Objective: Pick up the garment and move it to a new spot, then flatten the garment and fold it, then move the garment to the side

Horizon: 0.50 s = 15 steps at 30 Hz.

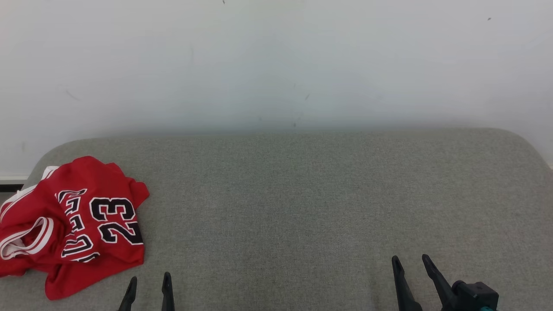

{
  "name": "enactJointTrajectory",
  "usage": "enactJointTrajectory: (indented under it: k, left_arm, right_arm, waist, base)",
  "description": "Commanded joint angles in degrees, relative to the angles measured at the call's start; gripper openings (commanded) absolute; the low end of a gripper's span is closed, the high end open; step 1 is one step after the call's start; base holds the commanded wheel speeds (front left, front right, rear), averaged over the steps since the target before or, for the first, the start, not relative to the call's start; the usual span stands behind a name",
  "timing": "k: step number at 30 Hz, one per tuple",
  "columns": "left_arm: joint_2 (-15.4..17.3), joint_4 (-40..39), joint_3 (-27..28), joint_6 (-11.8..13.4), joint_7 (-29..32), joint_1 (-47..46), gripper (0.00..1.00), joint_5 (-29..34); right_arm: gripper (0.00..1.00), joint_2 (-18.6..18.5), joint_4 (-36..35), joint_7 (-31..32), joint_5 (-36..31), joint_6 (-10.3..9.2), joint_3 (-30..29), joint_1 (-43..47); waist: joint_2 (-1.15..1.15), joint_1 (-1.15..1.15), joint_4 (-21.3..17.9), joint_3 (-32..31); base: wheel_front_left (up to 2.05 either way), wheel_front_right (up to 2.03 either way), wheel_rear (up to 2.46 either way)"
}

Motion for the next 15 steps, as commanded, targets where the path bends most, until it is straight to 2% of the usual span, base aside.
enactJointTrajectory:
  k: [1,15]
  left_arm:
    - [0.3,0.0,0.0,0.1,-0.5,0.4,1.0,1.2]
    - [0.3,-0.1,-0.1,0.6,-1.5,0.8,1.0,5.1]
  right_arm:
    - [1.0,0.0,-0.3,-0.5,-1.2,-0.11,0.1,0.6]
    - [1.0,-0.1,-0.4,-1.3,-5.1,-0.12,0.2,0.9]
  waist:
    - [0.0,0.0,0.0,0.0]
    - [0.0,0.0,0.4,0.2]
  base:
    - [0.0,0.0,0.0]
    - [0.0,0.0,0.0]
